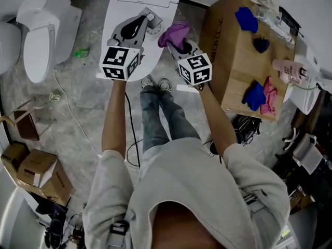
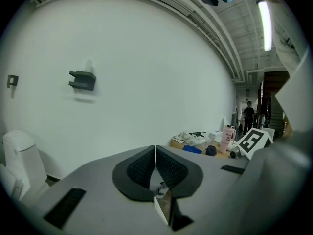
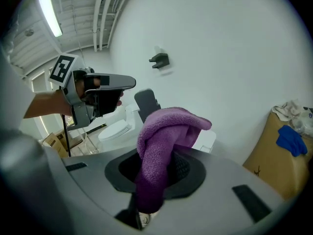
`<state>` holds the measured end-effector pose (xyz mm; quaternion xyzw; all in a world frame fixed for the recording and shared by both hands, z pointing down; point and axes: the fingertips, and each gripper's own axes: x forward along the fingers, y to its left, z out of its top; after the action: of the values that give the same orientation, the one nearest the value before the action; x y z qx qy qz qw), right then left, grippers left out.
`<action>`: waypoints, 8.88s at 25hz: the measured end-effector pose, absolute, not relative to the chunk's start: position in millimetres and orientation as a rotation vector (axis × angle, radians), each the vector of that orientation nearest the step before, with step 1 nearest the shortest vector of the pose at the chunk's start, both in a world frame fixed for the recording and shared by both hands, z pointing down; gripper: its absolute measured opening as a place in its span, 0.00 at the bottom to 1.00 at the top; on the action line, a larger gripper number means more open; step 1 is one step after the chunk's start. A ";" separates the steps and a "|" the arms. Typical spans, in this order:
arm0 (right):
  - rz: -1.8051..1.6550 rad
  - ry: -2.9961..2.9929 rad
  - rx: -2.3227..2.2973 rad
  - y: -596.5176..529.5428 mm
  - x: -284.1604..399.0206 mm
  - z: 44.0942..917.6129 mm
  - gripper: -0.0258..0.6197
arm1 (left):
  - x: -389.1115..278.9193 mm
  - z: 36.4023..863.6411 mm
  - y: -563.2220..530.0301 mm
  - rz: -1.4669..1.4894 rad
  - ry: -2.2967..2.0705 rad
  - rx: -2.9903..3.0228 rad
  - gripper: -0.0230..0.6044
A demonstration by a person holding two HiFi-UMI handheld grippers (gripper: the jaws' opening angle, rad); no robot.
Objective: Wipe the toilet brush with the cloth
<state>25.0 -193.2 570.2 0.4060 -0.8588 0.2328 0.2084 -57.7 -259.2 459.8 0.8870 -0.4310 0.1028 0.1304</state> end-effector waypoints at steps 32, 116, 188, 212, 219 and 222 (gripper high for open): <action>0.714 -2.438 1.044 -239.2 -29.7 633.7 0.18 | -62.4 467.3 -268.4 0.256 -1.233 2.636 0.07; 0.990 -2.152 0.916 -238.8 -13.1 741.2 0.18 | -62.6 468.3 -273.6 0.244 -1.197 2.619 0.07; 0.750 -2.332 1.132 -236.0 14.8 637.8 0.18 | -83.9 464.3 -273.6 0.259 -1.311 2.546 0.07; 0.392 -2.449 1.287 -234.7 60.6 425.5 0.18 | -121.8 397.7 -220.8 0.222 -1.480 2.417 0.07; 0.319 -2.474 1.361 -243.8 69.5 382.6 0.18 | -125.3 377.8 -222.2 0.279 -1.490 2.463 0.07; 0.310 -2.484 1.383 -244.2 71.2 370.9 0.18 | -125.1 364.8 -222.5 0.274 -1.490 2.487 0.07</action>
<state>71.2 -244.2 370.9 0.4789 -0.8599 0.1073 0.1404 -125.1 -222.5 364.8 0.8483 -0.5084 0.0933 0.1144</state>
